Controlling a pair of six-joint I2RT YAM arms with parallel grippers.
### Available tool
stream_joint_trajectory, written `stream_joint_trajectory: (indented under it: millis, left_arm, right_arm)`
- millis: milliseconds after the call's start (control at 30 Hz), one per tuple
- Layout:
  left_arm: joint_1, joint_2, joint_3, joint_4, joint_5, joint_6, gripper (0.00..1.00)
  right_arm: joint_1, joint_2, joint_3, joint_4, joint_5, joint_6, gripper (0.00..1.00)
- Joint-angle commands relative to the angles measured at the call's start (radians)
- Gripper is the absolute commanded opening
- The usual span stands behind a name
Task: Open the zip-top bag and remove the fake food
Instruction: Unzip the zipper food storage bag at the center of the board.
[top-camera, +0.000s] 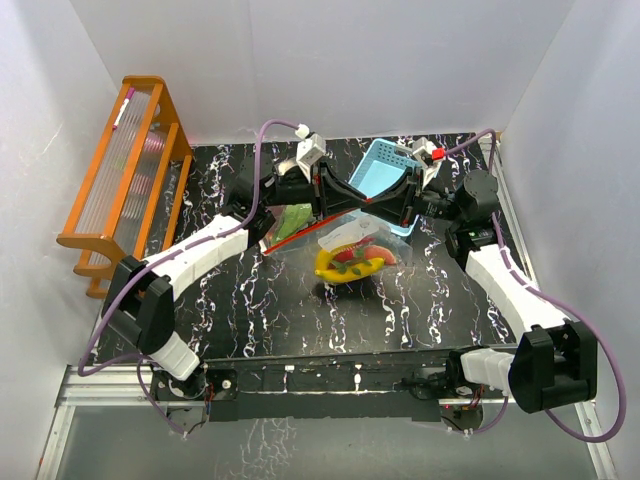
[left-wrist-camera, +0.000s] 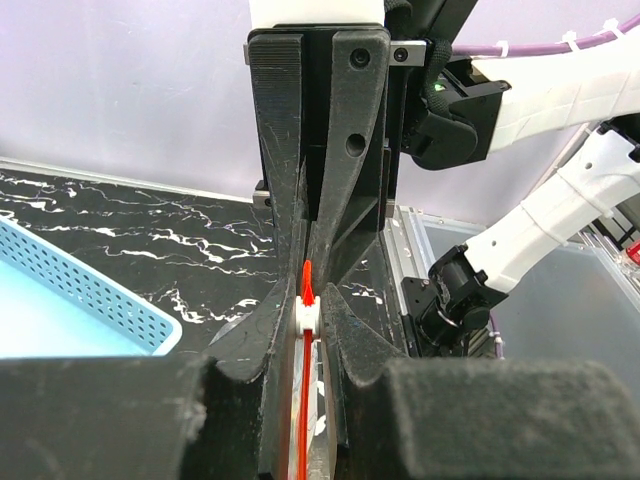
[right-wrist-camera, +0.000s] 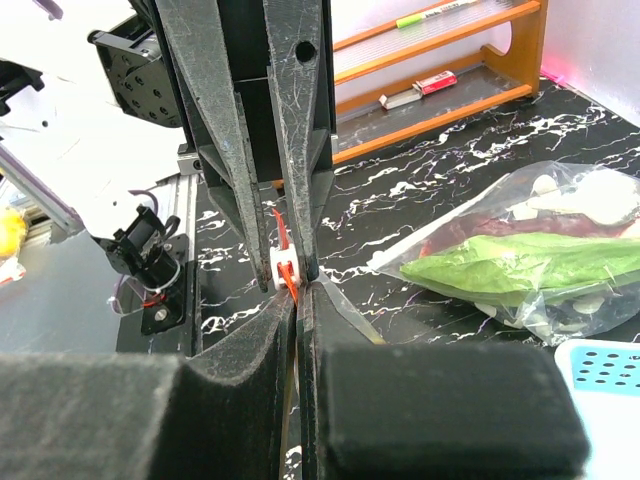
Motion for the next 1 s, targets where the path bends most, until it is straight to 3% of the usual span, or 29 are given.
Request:
stream_joint_trajectory:
  millis: [0,667,767,800,867,967]
  left_arm:
    - [0.001,-0.051,-0.028,-0.031,0.042,0.015,0.00]
    - [0.038,-0.135,-0.151,-0.075,-0.013,0.030,0.00]
    - [0.038,-0.115,-0.117,-0.084,-0.007,0.033,0.00]
    - [0.037,-0.108,-0.106,-0.086,-0.006,0.034,0.00]
    - [0.039,-0.099,-0.088,-0.083,-0.004,0.035,0.00]
    - [0.042,-0.083,-0.065,-0.085,-0.005,0.036,0.00]
  right_arm:
    - [0.001,-0.039,-0.001,0.076,0.068,-0.003,0.08]
    - [0.001,-0.020,-0.019,0.104,0.034,0.006,0.09]
    - [0.000,-0.007,-0.019,0.096,-0.004,0.003,0.56]
    - [0.001,-0.001,-0.015,0.081,-0.017,-0.003,0.66]
    - [0.003,0.010,-0.004,0.041,-0.058,-0.031,0.76]
    - [0.004,0.025,0.006,-0.008,-0.125,-0.077,0.78]
